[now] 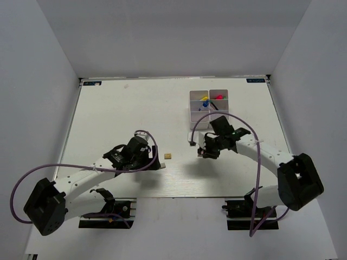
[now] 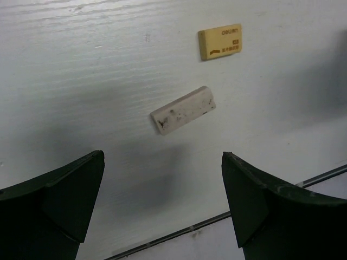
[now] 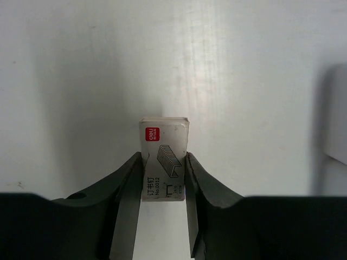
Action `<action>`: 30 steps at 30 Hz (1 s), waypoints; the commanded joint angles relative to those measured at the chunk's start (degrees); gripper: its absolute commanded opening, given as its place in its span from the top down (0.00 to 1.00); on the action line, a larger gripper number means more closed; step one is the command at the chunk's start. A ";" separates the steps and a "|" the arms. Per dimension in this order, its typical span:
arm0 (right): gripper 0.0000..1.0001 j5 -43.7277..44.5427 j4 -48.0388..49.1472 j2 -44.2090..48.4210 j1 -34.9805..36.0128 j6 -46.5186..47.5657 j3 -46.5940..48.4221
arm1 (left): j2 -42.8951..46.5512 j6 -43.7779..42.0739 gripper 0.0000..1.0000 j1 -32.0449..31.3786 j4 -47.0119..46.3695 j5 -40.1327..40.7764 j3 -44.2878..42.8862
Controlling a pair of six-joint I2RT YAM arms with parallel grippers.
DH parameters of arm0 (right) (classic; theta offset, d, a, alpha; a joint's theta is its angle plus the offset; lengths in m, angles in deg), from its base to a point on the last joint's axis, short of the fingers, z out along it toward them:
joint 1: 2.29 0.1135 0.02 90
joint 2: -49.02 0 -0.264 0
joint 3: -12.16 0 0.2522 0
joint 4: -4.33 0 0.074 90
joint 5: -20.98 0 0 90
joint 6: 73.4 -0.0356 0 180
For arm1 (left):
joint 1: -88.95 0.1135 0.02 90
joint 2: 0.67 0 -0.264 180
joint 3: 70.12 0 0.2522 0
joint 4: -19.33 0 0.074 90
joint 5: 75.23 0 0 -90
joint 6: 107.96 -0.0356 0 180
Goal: Sort the stationery into containers
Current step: Grab a piece of stationery with the right arm, then place the stationery into the container
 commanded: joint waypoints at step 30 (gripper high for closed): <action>0.84 7.34 5.53 -11.91 -20.45 3.98 23.76 | -7.17 -7.61 0.01 -0.30 -9.34 -9.22 -1.26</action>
